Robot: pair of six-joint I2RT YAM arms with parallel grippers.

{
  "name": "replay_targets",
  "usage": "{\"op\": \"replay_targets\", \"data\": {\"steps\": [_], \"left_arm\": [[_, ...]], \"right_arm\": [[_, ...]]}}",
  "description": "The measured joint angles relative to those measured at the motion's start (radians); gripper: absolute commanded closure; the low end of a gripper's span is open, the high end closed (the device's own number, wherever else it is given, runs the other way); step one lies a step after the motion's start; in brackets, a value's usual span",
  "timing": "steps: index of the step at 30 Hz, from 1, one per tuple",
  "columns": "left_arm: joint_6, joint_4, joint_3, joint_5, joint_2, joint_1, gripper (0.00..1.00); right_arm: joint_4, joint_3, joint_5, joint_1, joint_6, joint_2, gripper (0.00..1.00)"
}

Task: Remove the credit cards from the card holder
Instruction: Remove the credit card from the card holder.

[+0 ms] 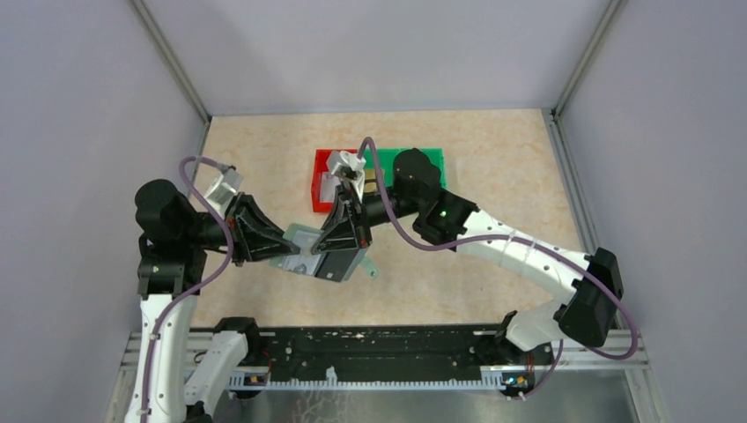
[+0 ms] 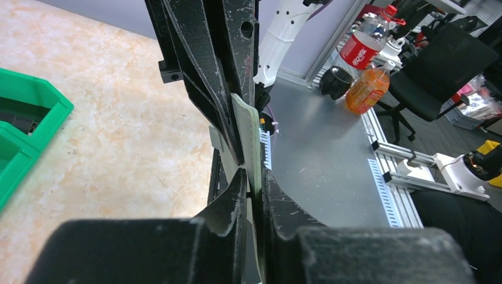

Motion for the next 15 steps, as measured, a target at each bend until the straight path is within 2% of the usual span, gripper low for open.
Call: {"op": "replay_targets", "data": {"steps": [1, 2, 5, 7, 11, 15], "left_arm": [[0.008, -0.004, -0.002, 0.000, -0.003, 0.000, 0.99], [0.021, -0.010, -0.002, -0.004, -0.006, 0.000, 1.00], [0.058, -0.033, -0.001, -0.034, -0.012, 0.000, 1.00], [0.082, -0.057, 0.001, -0.072, -0.005, 0.001, 1.00], [0.103, -0.092, 0.012, -0.156, 0.025, 0.001, 1.00], [0.093, -0.100, 0.017, -0.240, 0.048, 0.001, 1.00]], "right_arm": [[-0.001, 0.000, 0.000, 0.000, 0.001, 0.000, 0.99], [-0.002, 0.000, -0.003, 0.000, 0.001, 0.001, 0.91], [-0.003, 0.000, -0.002, 0.000, 0.007, 0.001, 0.58], [-0.002, 0.007, 0.005, 0.000, 0.012, 0.001, 0.47], [0.002, 0.018, 0.080, -0.034, 0.023, -0.019, 0.40], [0.041, -0.027, 0.257, -0.152, 0.097, -0.130, 0.39]]}}
